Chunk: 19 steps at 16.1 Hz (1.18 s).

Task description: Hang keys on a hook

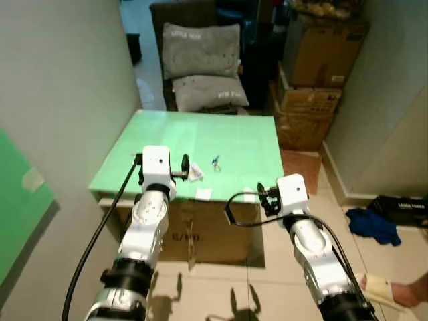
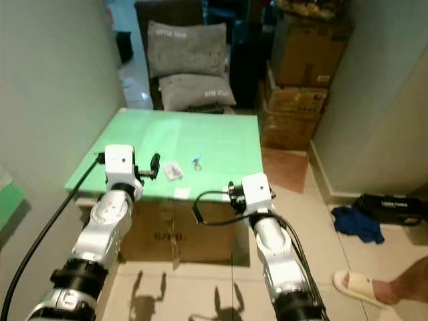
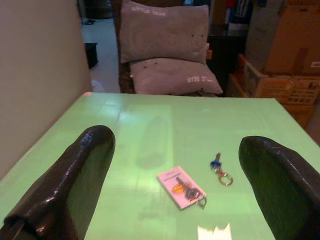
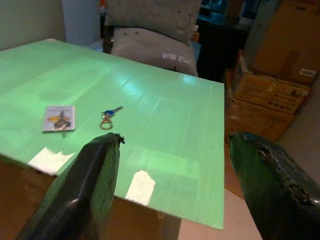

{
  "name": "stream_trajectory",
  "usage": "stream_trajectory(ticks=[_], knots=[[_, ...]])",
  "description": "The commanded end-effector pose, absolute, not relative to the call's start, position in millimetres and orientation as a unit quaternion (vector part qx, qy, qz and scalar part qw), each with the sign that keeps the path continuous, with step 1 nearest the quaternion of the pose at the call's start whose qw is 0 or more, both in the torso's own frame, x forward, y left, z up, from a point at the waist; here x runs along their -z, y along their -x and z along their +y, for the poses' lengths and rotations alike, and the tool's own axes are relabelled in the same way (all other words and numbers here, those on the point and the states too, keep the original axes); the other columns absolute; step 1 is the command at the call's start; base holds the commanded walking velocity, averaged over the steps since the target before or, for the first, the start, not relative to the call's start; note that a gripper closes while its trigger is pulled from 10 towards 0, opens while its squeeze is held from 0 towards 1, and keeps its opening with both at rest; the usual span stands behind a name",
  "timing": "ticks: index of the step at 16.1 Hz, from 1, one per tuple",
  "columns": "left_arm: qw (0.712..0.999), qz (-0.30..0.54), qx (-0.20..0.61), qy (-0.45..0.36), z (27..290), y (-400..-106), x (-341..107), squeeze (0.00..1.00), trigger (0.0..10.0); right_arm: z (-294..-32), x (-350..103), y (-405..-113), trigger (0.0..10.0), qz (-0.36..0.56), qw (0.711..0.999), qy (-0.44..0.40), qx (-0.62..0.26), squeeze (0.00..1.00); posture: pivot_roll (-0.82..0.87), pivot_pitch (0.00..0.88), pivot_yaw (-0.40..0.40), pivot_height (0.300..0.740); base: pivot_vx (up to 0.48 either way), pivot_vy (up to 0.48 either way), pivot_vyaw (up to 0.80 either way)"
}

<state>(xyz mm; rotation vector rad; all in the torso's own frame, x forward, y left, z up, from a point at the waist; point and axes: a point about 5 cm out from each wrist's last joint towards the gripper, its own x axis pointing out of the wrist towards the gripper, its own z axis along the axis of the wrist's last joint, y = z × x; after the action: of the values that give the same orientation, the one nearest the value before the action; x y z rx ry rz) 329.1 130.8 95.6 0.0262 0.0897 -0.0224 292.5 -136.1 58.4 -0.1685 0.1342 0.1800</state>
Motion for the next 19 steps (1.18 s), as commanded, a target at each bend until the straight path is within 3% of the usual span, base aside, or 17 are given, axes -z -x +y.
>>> stream_trajectory(ticks=[1,10,15,18,19], knots=[[0.999,0.044,0.014,-0.015,129.2,-330.2,-97.6,0.00,10.0,-139.1,-60.4,-293.4,10.0,0.067,0.992,0.075,-0.081,0.00,-0.05,0.000,0.024,0.740,0.428,0.000,0.00],[0.998,0.028,0.046,-0.020,116.4,-326.9,-101.3,0.00,10.0,-137.4,-59.8,-291.8,10.0,0.069,0.990,0.083,-0.092,0.00,-0.05,0.000,0.015,0.740,0.430,0.000,0.00],[0.991,0.099,0.072,-0.045,104.5,-329.1,-77.1,0.00,10.0,-138.2,-58.4,-288.4,10.0,0.074,0.989,0.084,-0.095,0.00,-0.05,0.000,0.009,0.740,0.000,0.000,0.00],[0.989,0.124,0.071,-0.040,101.5,-335.2,-69.8,0.00,10.0,-142.9,-54.3,-272.2,10.0,0.081,0.986,0.093,-0.112,0.00,-0.07,0.015,0.010,0.740,0.000,0.000,0.00],[0.989,0.133,0.064,-0.030,100.9,-338.5,-68.4,0.00,10.0,-148.1,-47.3,-257.4,10.0,0.096,0.983,0.103,-0.121,0.00,-0.10,0.064,0.008,0.740,0.000,0.000,0.00]])
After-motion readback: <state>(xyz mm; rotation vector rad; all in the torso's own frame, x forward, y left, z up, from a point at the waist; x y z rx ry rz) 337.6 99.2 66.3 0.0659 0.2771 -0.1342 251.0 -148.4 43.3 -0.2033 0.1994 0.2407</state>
